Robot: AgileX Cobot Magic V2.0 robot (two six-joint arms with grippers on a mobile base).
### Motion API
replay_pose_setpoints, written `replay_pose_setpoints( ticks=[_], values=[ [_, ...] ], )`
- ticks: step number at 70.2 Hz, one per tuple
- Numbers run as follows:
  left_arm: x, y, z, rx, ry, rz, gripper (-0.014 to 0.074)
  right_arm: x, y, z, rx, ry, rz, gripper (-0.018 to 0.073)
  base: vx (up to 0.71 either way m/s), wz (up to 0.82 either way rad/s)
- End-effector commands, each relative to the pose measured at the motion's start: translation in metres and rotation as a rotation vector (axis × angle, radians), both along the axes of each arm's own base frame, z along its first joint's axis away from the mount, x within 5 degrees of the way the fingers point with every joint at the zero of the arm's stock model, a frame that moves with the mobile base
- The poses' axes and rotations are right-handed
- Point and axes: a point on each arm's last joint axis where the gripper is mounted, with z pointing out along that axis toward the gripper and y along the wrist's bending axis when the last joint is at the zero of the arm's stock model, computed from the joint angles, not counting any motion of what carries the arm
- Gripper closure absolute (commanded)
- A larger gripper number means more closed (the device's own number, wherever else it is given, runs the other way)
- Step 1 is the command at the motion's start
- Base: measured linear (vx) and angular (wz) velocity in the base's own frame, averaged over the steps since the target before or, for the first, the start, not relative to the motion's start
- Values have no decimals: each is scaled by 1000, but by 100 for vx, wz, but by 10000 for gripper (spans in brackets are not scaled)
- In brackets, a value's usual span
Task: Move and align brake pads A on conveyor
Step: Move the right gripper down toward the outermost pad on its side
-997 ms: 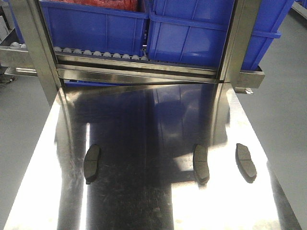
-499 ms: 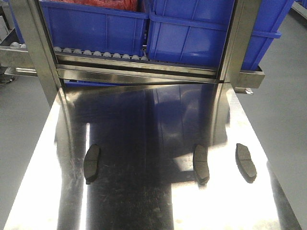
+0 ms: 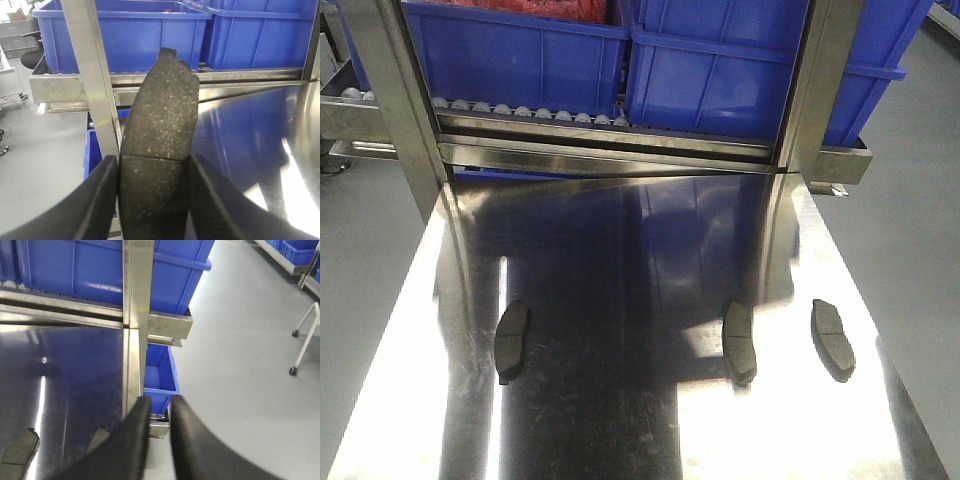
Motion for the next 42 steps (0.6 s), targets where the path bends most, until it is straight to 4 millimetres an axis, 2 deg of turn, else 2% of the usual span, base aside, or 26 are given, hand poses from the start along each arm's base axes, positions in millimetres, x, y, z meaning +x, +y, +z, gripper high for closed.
replay_pose_setpoints(
  ticks=[1, 10, 14, 27, 32, 42],
  values=[
    [1, 2, 17, -29, -109, 26, 513, 2, -1, 18, -39, -98, 4, 242, 0, 0],
    [1, 2, 17, -29, -109, 26, 513, 2, -1, 19, -57, -108, 5, -76, 0, 0],
    [1, 2, 17, -29, -109, 26, 513, 2, -1, 19, -58, -110, 6, -170, 0, 0],
    [1, 2, 17, -29, -109, 26, 513, 5, -1, 19, -48, -118, 6, -148, 0, 0],
    [1, 2, 17, -29, -109, 26, 513, 13, -2, 14, -24, -62, -2, -128, 0, 0],
    [1, 2, 17, -29, -109, 26, 513, 41, -3, 4, 39, 145, -15, -93, 0, 0]
  ],
)
